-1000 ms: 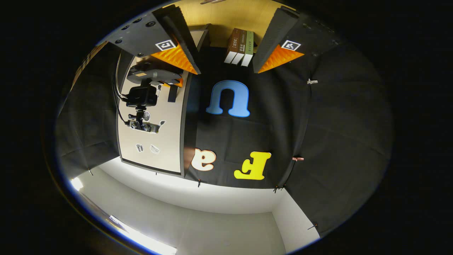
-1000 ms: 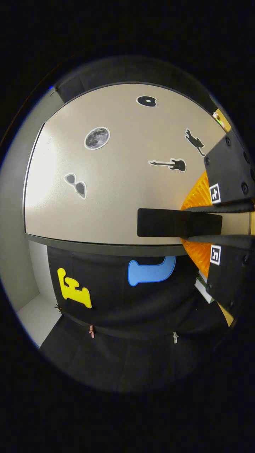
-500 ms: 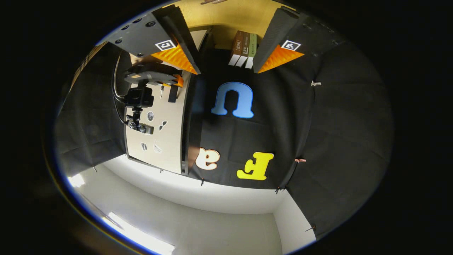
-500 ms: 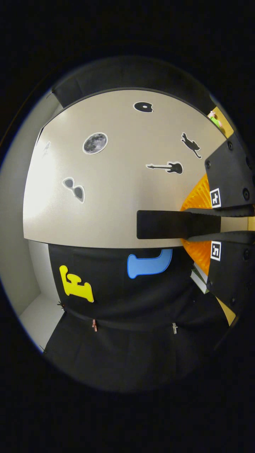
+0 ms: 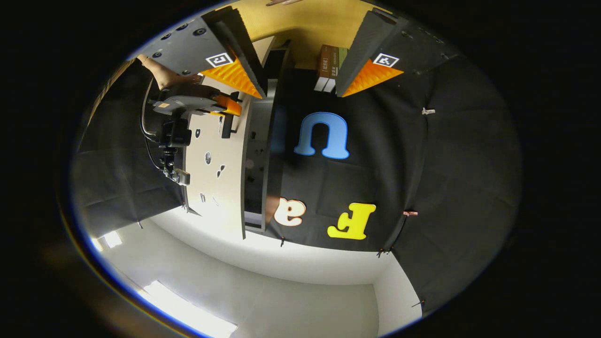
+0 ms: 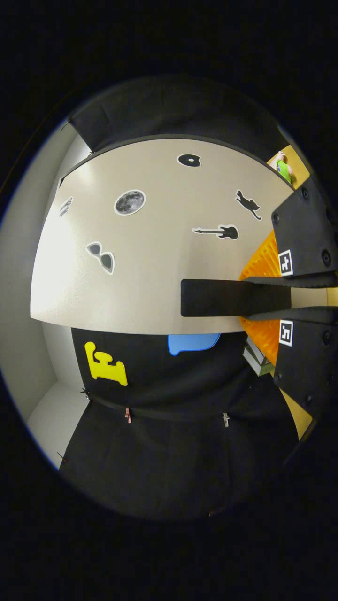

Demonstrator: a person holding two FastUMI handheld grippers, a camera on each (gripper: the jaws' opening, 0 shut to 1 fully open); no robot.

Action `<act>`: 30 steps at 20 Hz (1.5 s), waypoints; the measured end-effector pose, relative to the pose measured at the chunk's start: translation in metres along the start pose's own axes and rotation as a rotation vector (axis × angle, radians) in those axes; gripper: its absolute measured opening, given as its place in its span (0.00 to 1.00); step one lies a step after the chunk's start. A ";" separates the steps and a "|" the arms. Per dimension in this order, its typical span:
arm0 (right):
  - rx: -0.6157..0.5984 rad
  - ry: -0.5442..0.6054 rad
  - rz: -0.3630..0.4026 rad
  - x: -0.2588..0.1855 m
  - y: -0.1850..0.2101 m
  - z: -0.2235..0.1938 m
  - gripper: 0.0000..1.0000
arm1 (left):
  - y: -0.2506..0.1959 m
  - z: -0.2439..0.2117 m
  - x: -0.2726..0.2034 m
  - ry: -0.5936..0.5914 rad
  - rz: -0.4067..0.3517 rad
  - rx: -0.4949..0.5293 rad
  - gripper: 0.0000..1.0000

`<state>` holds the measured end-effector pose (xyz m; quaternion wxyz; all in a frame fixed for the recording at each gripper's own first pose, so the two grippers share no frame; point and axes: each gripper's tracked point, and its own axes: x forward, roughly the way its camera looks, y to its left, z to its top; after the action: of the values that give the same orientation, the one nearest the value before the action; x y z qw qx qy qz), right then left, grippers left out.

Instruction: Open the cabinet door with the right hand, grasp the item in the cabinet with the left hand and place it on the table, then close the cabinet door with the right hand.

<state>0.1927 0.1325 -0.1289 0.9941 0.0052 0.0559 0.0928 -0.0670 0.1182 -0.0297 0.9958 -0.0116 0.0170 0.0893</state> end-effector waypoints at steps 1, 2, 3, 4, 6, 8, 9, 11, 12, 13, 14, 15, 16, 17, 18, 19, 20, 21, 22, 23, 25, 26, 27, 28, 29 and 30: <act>0.000 0.002 0.006 -0.006 -0.001 0.001 0.19 | -0.007 -0.001 -0.003 0.001 -0.009 0.003 0.92; -0.003 0.003 0.009 -0.011 -0.004 0.001 0.19 | -0.013 -0.001 -0.006 0.001 -0.016 0.007 0.92; -0.008 0.002 0.011 -0.018 -0.006 0.001 0.19 | -0.019 -0.002 -0.009 0.001 -0.026 0.010 0.92; -0.006 0.000 0.012 -0.023 -0.007 0.001 0.19 | -0.024 -0.002 -0.012 0.002 -0.038 0.013 0.92; -0.001 -0.001 0.008 -0.037 -0.011 0.001 0.19 | -0.033 -0.003 -0.017 0.003 -0.069 0.015 0.92; -0.002 -0.005 -0.004 -0.051 -0.017 0.002 0.19 | -0.042 -0.006 -0.022 0.010 -0.104 0.015 0.92; -0.002 -0.007 -0.012 -0.058 -0.021 0.003 0.19 | -0.046 -0.007 -0.025 0.013 -0.122 0.015 0.92; 0.000 -0.007 -0.026 -0.074 -0.027 0.002 0.19 | -0.055 -0.008 -0.031 0.017 -0.156 0.017 0.92; 0.006 -0.007 -0.033 -0.081 -0.030 0.003 0.19 | -0.059 -0.009 -0.033 0.018 -0.176 0.018 0.92; 0.015 -0.008 -0.042 -0.087 -0.034 0.003 0.19 | -0.064 -0.010 -0.034 0.019 -0.196 0.018 0.92; 0.016 -0.008 -0.052 -0.094 -0.038 0.004 0.19 | -0.067 -0.011 -0.035 0.021 -0.214 0.016 0.92; 0.011 -0.009 -0.064 -0.101 -0.042 0.004 0.19 | -0.071 -0.014 -0.037 0.025 -0.232 0.013 0.92; 0.006 -0.009 -0.079 -0.107 -0.045 0.005 0.19 | -0.075 -0.016 -0.037 0.031 -0.245 0.007 0.92; 0.004 -0.008 -0.093 -0.114 -0.049 0.006 0.19 | -0.076 -0.018 -0.038 0.040 -0.243 0.000 0.92; 0.000 -0.006 -0.099 -0.121 -0.052 0.006 0.19 | -0.077 -0.018 -0.041 0.045 -0.236 -0.005 0.92; 0.003 -0.007 -0.100 -0.127 -0.056 0.007 0.19 | -0.082 -0.016 -0.042 0.037 -0.237 -0.006 0.93; 0.009 -0.008 -0.098 -0.133 -0.060 0.009 0.18 | -0.089 -0.013 -0.043 0.030 -0.244 -0.004 0.93; 0.011 -0.006 -0.091 -0.139 -0.064 0.009 0.18 | -0.095 -0.013 -0.042 0.027 -0.250 0.001 0.92; 0.009 -0.004 -0.084 -0.145 -0.069 0.008 0.18 | -0.101 -0.013 -0.041 0.027 -0.251 0.007 0.92; 0.007 -0.001 -0.076 -0.150 -0.073 0.008 0.18 | -0.109 -0.013 -0.038 0.023 -0.255 0.010 0.92; 0.016 0.001 -0.065 -0.163 -0.078 0.010 0.18 | -0.131 -0.012 -0.033 0.018 -0.270 0.010 0.92; 0.013 0.002 -0.056 -0.168 -0.081 0.010 0.18 | -0.143 -0.013 -0.031 0.016 -0.278 0.006 0.92; 0.013 0.005 -0.046 -0.173 -0.086 0.011 0.18 | -0.154 -0.016 -0.029 0.020 -0.282 -0.002 0.93; 0.014 0.008 -0.038 -0.178 -0.091 0.012 0.18 | -0.164 -0.020 -0.029 0.030 -0.286 -0.012 0.92; 0.019 0.010 -0.031 -0.182 -0.096 0.014 0.18 | -0.177 -0.023 -0.029 0.039 -0.296 -0.023 0.92; 0.026 0.011 -0.027 -0.184 -0.099 0.015 0.18 | -0.188 -0.024 -0.029 0.045 -0.305 -0.034 0.93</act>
<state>0.0331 0.0009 -0.0956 0.9948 0.0167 0.0628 0.0788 -0.0631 -0.0730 -0.0494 0.9968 -0.0329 0.0361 -0.0628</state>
